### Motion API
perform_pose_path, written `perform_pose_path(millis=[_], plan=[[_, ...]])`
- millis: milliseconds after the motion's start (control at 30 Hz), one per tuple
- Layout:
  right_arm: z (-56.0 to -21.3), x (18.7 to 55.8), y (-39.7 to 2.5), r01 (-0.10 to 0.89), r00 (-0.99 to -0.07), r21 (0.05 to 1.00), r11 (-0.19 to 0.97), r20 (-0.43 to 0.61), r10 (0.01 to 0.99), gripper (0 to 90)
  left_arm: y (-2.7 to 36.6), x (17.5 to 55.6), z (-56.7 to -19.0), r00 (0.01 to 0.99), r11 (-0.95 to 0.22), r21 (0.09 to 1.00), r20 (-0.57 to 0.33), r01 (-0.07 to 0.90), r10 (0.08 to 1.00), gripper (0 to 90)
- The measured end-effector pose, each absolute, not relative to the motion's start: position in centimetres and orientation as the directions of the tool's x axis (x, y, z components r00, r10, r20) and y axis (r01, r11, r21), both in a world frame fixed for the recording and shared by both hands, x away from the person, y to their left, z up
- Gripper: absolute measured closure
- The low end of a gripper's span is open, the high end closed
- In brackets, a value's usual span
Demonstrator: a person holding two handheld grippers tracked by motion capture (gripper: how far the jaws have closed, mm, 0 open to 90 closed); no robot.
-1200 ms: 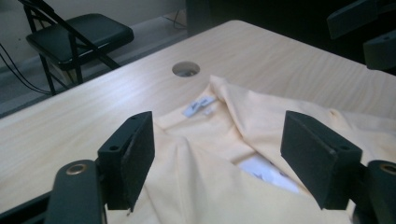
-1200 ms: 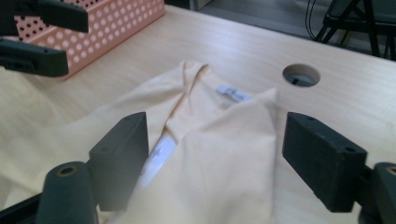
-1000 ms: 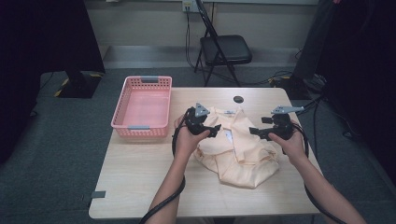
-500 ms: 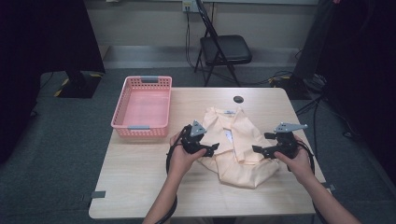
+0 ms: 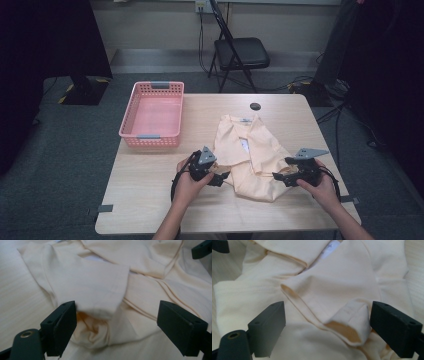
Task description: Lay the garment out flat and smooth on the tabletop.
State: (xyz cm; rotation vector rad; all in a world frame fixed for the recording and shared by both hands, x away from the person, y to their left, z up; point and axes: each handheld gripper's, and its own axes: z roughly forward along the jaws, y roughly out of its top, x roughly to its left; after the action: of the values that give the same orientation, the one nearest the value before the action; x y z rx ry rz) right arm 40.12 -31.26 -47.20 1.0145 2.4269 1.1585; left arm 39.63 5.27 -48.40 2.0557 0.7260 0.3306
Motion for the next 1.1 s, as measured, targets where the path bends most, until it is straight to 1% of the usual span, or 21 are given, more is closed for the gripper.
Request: perform_pose_path(millis=[133,200,267,367,467,533,900,1033,1100], plan=[[-48.2,39.3,-31.5,0.473,-0.727,0.756,0.453,0.044,0.686,12.5,6.0,38.7,-49.5,0.797,-0.44,0.817,-0.038,0.372,0.603,16.4],[-48.8,39.0,-31.3,0.465,-0.732,0.742,0.483,0.015,0.682,12.5,6.4,38.3,-50.4,0.801,-0.453,0.808,-0.038,0.376,0.598,16.4],[-49.0,39.0,-31.2,0.464,-0.734,0.736,0.493,0.008,0.679,12.4,6.5,38.2,-50.7,0.8,-0.454,0.805,-0.041,0.381,0.598,16.4],[-49.6,38.9,-31.1,0.471,-0.733,0.724,0.504,0.003,0.681,11.8,6.7,38.1,-51.0,0.801,-0.448,0.813,-0.038,0.373,0.598,16.1],[-49.8,38.8,-31.2,0.462,-0.736,0.733,0.499,0.002,0.677,11.2,6.8,37.9,-51.2,0.816,-0.475,0.813,-0.002,0.338,0.578,16.0],[-50.0,38.7,-31.3,0.454,-0.738,0.74,0.496,0.001,0.674,10.9,6.8,37.9,-51.2,0.817,-0.477,0.812,0.0,0.337,0.577,15.4],[-50.0,38.7,-31.2,0.462,-0.733,0.737,0.494,0.004,0.68,10.1,6.8,37.9,-51.2,0.817,-0.475,0.813,0.001,0.335,0.577,15.4],[-49.5,38.7,-31.1,0.474,-0.73,0.718,0.51,-0.003,0.683,11.6,6.8,37.9,-51.2,0.816,-0.474,0.814,0.0,0.336,0.578,15.4],[-49.0,38.7,-30.9,0.462,-0.731,0.723,0.514,-0.018,0.682,11.8,6.8,37.9,-51.2,0.816,-0.475,0.814,0.0,0.336,0.578,15.4]])
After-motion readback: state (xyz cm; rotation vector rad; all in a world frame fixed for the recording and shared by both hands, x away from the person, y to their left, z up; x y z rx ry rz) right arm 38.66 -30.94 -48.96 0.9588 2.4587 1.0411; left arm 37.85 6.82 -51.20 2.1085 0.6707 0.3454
